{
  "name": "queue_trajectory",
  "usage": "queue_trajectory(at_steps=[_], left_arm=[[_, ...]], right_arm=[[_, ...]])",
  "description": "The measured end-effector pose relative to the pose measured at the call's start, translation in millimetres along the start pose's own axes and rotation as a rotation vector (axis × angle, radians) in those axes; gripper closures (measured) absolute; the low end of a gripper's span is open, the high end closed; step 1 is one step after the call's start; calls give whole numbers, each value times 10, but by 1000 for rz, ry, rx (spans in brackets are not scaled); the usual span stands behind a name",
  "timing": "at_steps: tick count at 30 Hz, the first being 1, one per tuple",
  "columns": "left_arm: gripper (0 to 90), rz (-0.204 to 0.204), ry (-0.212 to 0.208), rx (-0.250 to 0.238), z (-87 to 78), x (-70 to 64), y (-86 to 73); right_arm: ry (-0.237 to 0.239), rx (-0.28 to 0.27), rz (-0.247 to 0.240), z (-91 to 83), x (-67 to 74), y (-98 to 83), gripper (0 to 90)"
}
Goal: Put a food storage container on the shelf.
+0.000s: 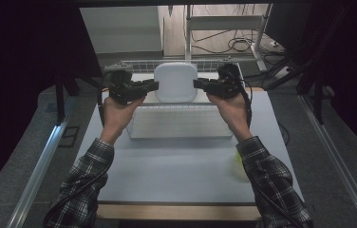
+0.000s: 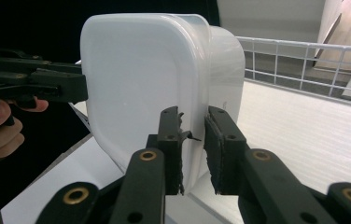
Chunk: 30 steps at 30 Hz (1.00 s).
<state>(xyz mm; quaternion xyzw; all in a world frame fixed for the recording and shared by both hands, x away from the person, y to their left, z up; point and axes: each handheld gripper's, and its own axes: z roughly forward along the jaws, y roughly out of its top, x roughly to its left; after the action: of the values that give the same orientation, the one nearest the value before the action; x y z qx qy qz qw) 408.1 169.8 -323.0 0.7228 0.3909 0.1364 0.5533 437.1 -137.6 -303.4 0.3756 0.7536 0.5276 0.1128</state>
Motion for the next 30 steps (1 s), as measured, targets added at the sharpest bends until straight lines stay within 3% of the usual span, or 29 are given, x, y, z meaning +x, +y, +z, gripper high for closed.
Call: queue_trajectory(at_steps=[10,20,25,30], left_arm=[[567,7,35,-28,108,19,30],[545,4,63,-2,214,70,75],[526,-31,45,-12,244,118,73],[489,-38,61,-12,272,159,72]], right_arm=[[-10,-5,-24,100,-10,69,627],[-42,14,-17,197,-49,102,594],[-42,11,-2,233,-86,109,563],[-71,20,-9,260,-89,111,535]])
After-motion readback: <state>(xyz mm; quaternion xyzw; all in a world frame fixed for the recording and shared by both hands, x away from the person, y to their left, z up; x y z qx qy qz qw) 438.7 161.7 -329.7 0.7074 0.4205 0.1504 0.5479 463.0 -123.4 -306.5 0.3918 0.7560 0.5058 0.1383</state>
